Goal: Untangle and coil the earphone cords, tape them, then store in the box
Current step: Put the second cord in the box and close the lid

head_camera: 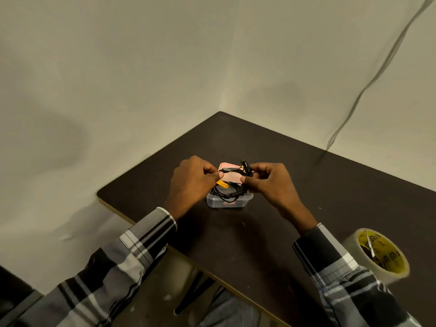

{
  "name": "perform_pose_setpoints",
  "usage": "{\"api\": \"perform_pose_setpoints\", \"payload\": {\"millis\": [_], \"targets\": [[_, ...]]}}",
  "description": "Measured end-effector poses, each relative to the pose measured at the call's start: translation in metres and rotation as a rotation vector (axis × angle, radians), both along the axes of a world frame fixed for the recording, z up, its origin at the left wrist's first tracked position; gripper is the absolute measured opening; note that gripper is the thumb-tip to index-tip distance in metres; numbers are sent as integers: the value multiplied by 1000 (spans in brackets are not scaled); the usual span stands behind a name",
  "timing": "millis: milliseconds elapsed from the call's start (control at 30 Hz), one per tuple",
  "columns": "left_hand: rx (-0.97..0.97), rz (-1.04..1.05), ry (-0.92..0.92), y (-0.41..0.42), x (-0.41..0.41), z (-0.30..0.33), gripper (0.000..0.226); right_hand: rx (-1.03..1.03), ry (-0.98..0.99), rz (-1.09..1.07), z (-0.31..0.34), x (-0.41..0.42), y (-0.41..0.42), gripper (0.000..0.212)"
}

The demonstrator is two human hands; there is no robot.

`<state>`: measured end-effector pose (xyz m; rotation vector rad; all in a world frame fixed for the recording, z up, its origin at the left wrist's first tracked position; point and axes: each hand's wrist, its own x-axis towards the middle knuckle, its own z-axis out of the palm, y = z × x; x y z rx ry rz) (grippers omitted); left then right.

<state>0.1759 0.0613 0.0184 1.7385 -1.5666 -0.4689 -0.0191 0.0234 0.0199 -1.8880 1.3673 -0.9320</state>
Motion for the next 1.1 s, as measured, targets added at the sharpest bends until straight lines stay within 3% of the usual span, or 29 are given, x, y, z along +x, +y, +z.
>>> {"api": "perform_pose_setpoints", "payload": {"millis": [100,233,367,433,667,767,833,1100], "targets": [[-2,14,-102,0,-4,-4,19,-128,190,-7,0,0,-2,30],[3,30,-295,-4,-10,-2,25,-149,298,-43,0,1,-8,22],[20,1,-549,-8,-16,2,29,-196,422,-51,-3,8,-8,27],[31,-33,-591,-10,-18,2,29,-263,544,-40,-4,11,-5,30],[45,-80,-393,-13,-12,1,24,-185,664,66,8,6,-4,28],[-45,-197,-263,-6,-6,4,26,-142,675,82,11,5,-5,27],[6,-308,-208,-3,-4,7,23,-124,649,84,13,5,-7,27],[175,-242,-251,-13,-13,15,10,-199,580,-34,5,12,-4,19]]}}
